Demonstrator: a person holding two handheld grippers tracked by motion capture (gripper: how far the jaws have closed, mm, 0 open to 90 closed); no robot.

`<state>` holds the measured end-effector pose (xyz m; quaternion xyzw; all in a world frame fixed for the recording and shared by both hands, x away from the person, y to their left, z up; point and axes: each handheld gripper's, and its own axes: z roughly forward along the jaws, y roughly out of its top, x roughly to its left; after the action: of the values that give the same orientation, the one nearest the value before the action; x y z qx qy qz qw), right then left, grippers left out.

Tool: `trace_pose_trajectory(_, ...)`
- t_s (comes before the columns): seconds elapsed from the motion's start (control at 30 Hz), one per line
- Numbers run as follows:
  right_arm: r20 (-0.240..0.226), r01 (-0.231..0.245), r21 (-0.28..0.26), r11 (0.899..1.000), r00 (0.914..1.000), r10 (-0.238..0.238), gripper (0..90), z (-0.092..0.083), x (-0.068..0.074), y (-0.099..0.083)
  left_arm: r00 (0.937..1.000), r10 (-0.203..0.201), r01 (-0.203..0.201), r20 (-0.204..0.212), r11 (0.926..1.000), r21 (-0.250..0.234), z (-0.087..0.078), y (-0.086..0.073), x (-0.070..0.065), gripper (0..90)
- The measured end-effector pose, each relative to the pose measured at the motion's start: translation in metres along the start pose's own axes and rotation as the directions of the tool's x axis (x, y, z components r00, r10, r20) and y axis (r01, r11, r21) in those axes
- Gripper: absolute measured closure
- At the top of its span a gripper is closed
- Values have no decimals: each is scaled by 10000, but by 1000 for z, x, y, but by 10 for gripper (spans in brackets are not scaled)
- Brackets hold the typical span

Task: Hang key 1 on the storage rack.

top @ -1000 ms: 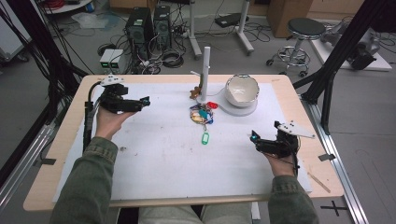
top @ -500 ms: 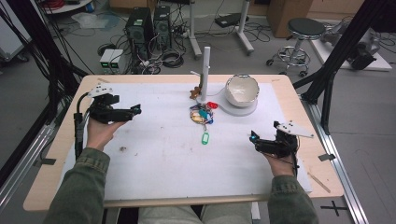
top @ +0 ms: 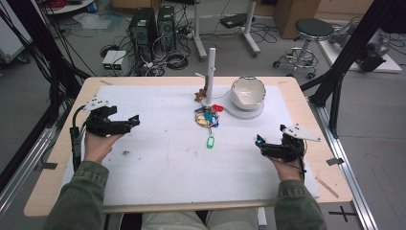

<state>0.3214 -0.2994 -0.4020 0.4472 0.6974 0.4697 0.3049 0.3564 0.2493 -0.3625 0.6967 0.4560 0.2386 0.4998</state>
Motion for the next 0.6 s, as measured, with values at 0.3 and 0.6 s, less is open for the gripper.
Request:
trace_pose_trajectory(0.3,-58,43,-23,10000,10000,-43,6,0,0,0,9996,278,-278,-9,9994,-228,-14,-13,-2,16)
trace_pose_trajectory(0.6,-52,10,44,10000,10000,-10,6,1,1,0,9998,-153,149,-105,9992,-367,-23,-43,6,16)
